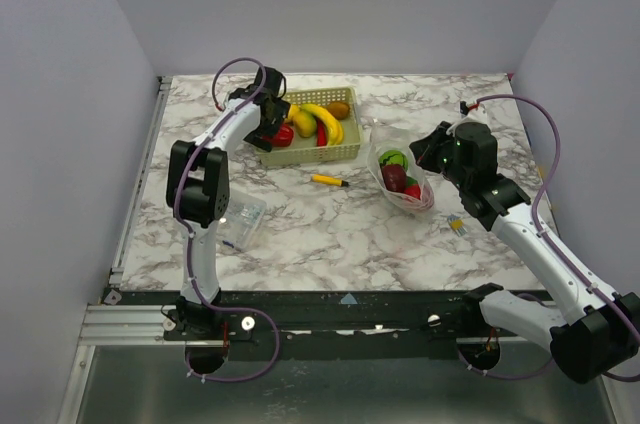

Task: Place the food in the zip-top bag and seal the zipper
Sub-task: Pick up the fake vegetable from the bin.

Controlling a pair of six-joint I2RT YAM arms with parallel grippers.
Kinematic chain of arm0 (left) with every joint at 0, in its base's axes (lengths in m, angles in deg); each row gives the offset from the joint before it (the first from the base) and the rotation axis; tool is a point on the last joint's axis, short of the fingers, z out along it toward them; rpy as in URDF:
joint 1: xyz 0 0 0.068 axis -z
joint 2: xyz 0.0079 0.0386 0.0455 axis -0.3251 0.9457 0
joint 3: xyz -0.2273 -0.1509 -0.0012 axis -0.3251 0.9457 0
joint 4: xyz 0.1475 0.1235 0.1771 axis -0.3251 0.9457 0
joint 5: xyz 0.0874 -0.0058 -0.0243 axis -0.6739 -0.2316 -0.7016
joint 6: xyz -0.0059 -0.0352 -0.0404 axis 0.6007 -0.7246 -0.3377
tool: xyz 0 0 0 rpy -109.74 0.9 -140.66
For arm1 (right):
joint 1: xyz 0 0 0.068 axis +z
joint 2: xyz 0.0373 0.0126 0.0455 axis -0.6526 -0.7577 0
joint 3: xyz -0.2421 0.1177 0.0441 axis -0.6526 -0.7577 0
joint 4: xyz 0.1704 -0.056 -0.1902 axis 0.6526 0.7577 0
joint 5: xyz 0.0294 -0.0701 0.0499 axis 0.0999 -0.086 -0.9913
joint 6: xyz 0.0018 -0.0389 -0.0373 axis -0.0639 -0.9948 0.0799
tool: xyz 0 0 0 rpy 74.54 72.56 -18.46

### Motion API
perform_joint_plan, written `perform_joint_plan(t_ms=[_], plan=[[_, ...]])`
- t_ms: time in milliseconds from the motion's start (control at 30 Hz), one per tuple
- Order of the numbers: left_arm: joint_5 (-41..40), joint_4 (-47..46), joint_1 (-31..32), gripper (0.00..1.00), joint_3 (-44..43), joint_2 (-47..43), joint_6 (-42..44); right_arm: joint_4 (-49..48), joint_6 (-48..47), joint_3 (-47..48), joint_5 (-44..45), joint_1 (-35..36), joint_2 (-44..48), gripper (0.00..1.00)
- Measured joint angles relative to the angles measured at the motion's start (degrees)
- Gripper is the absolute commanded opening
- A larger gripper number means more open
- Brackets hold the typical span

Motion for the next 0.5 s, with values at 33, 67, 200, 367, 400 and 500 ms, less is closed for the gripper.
perform_joint_plan(t_ms=[33, 67, 200, 367, 400, 500], plan=[[-0.02, -0.15, -0.31, 0.91, 0.0, 0.28, -0.85, 0.0, -0.15, 0.0, 0.07, 0.02, 0.0, 0.01], [-0.04, -0.28, -0.48, 0.9, 0.0, 0.5, -1.62, 0.0, -0.17, 0.0, 0.2, 0.0, -0.02, 0.01], [-0.17, -1.01, -0.7, 0.87, 0.0, 1.75, -4.04, -0.02, -0.24, 0.0, 0.42, 0.0, -0.39, 0.01], [-0.63, -0.44, -0.7, 0.79, -0.79, 3.74, -5.9, 0.02, -0.59, 0.0, 0.59, 0.0, -1.09, 0.01], [-0.72, -0.39, -0.7, 0.77, -0.81, 3.93, -6.08, 0.02, -0.63, 0.0, 0.63, 0.0, -1.09, 0.01], [-1.14, 0.26, -0.74, 0.71, -0.81, 4.11, -6.49, 0.0, -0.7, 0.0, 0.68, 0.0, -1.09, 0.01]])
